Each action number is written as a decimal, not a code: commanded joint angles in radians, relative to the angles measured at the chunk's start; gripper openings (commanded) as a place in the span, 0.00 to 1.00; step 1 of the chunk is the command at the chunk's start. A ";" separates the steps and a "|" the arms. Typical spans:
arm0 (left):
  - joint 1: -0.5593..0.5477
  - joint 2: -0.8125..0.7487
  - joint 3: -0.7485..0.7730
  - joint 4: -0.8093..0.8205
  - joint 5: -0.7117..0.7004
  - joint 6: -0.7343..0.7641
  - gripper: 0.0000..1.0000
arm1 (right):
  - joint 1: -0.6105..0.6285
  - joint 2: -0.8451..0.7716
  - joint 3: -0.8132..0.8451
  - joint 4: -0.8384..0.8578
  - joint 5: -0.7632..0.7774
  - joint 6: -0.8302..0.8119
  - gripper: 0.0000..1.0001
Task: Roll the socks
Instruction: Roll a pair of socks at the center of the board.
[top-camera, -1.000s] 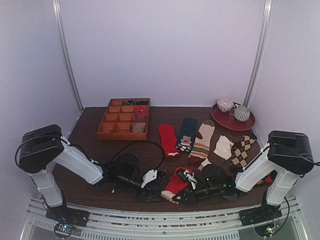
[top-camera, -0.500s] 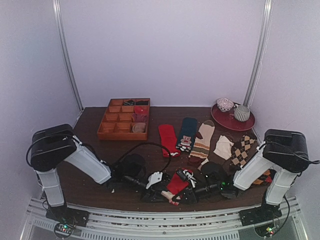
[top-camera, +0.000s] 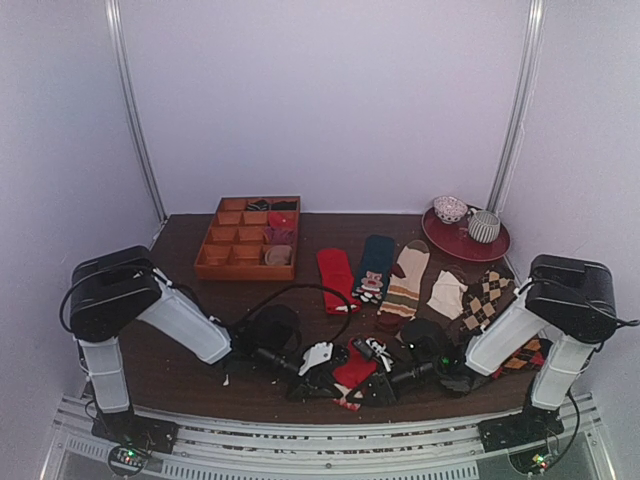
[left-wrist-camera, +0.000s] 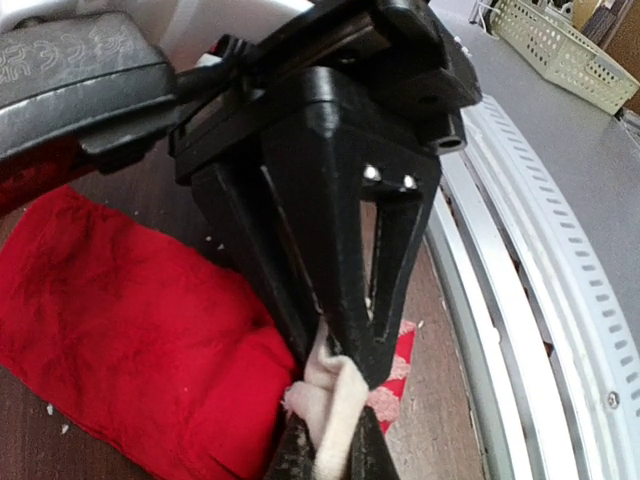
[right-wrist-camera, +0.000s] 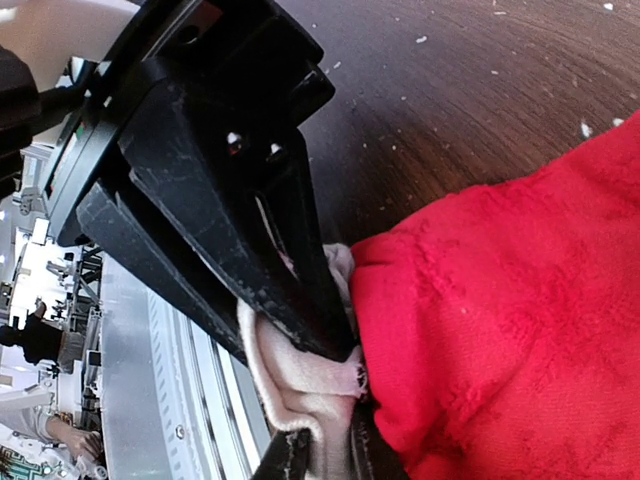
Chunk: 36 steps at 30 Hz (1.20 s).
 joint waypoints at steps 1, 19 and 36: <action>-0.031 0.114 0.016 -0.248 -0.150 -0.128 0.00 | -0.017 -0.047 0.027 -0.345 0.103 -0.043 0.18; 0.046 0.124 -0.029 -0.295 -0.098 -0.354 0.00 | -0.081 -0.193 0.186 -0.665 0.404 -0.049 0.33; 0.065 -0.077 -0.172 -0.358 -0.420 -0.575 0.00 | -0.109 0.133 0.484 -0.589 0.361 -0.227 0.16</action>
